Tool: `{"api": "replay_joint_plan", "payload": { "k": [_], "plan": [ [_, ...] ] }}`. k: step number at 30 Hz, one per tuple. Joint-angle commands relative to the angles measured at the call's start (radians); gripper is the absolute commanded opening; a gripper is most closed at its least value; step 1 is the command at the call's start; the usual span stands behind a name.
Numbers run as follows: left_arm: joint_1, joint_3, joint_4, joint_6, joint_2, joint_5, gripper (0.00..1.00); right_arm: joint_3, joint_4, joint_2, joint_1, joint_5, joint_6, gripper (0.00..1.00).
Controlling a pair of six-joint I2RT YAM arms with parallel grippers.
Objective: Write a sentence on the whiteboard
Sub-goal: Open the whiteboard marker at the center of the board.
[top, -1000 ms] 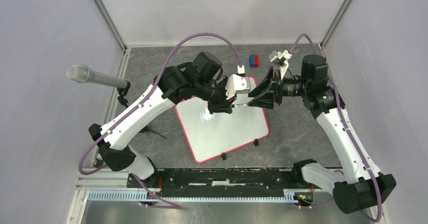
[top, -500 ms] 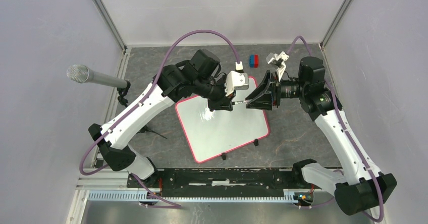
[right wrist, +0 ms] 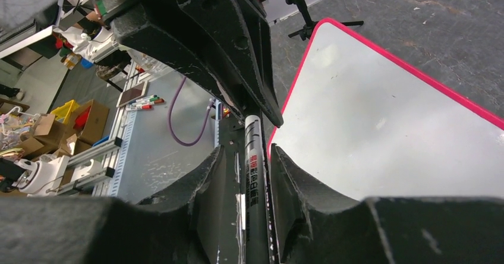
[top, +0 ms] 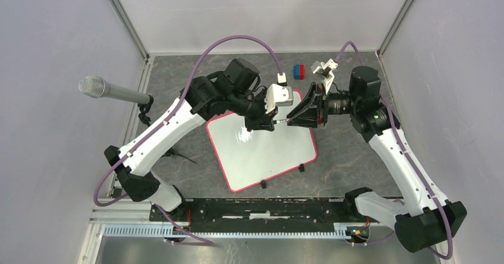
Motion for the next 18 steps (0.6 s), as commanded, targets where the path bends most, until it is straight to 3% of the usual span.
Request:
{"api": "replay_joint_plan", "payload": {
  "k": [1,8,18],
  "plan": [
    [0.000,0.029,0.033,-0.025,-0.002,-0.006,0.02,0.011,-0.003,0.009,0.011,0.013,-0.025,0.38],
    [0.000,0.047,-0.003,0.020,0.011,0.011,0.02,0.034,-0.039,0.023,0.021,0.015,-0.060,0.33],
    [-0.003,0.065,-0.068,0.091,0.035,-0.002,0.02,0.050,-0.052,0.032,0.031,0.013,-0.074,0.36]
  ]
}}
